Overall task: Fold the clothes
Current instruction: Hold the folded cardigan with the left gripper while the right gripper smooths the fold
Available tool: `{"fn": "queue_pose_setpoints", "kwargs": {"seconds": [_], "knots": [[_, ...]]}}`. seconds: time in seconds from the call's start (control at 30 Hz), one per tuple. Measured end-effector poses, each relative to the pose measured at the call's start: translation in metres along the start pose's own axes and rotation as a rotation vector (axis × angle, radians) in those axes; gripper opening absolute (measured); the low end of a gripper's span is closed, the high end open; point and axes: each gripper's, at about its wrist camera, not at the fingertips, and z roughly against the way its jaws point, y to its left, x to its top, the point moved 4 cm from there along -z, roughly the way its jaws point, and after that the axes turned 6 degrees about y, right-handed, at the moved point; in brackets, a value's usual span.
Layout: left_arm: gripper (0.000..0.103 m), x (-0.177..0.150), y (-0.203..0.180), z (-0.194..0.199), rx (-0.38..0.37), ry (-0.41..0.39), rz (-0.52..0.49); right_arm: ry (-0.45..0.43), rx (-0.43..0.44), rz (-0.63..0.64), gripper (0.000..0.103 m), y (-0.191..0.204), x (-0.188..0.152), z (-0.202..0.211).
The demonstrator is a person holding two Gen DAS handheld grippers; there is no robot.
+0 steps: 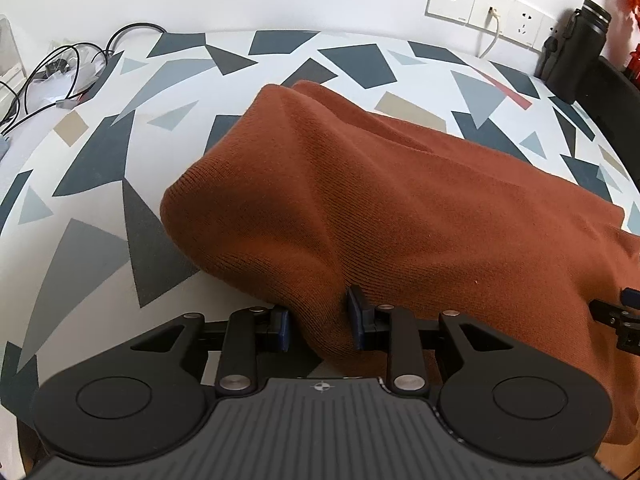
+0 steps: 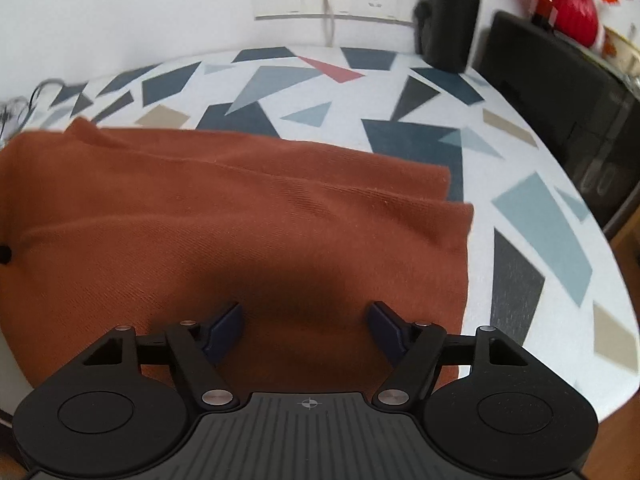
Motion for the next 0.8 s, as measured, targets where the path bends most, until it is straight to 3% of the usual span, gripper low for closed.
{"fn": "queue_pose_setpoints", "kwargs": {"seconds": [0.37, 0.8], "knots": [[0.029, -0.004, -0.002, 0.003, 0.001, 0.063, 0.04, -0.001, 0.025, 0.025, 0.067, -0.006, 0.032, -0.021], [0.03, -0.014, -0.001, 0.007, -0.032, 0.05, 0.064, -0.014, -0.008, -0.015, 0.067, -0.005, 0.052, -0.032]]}}
